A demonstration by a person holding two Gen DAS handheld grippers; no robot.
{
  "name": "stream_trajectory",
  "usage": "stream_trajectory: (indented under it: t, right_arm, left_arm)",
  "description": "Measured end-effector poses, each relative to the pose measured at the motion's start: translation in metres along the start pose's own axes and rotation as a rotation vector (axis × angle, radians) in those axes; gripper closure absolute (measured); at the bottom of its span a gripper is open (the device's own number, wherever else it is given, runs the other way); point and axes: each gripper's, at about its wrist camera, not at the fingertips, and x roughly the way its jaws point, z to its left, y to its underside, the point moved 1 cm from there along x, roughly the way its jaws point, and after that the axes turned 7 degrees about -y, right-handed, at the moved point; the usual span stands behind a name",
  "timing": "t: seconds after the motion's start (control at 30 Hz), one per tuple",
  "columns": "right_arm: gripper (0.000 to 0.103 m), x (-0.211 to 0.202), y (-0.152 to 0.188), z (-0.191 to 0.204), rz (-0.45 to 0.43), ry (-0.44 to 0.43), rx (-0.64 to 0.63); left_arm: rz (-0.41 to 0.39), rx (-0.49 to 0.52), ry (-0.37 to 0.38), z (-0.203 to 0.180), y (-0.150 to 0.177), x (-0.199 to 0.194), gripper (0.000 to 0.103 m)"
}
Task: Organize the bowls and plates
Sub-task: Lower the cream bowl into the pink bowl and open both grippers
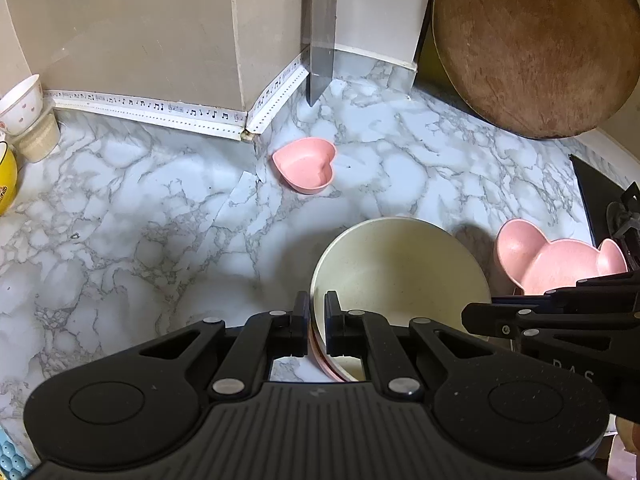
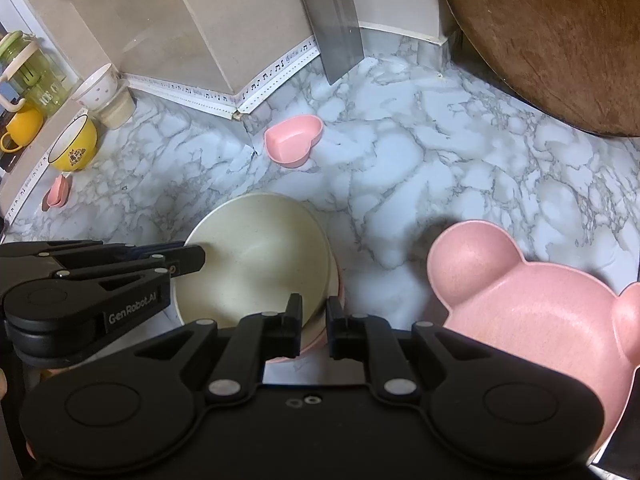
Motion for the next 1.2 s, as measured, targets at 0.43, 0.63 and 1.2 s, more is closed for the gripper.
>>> stream_trajectory:
  t: [0.43,0.63,1.2]
  right_arm:
    - [0.083,-0.001,-0.004,-0.002,-0.001,-0.029,0.023]
    - [0.08,-0.01,-0.01,-0.002,-0.024,-0.039,0.015]
    - [0.061,-0.025,-0.039,0.004,-0.09,-0.037,-0.029]
  left_arm:
    - [0.02,-0.006,0.021,0.003,0.0,0.005,0.096]
    - [0.011,-0.009,0.041,0.007,-0.001,0.001,0.096]
    - [-0.098,0.0,0.063,0.024,-0.032,-0.022,0.096]
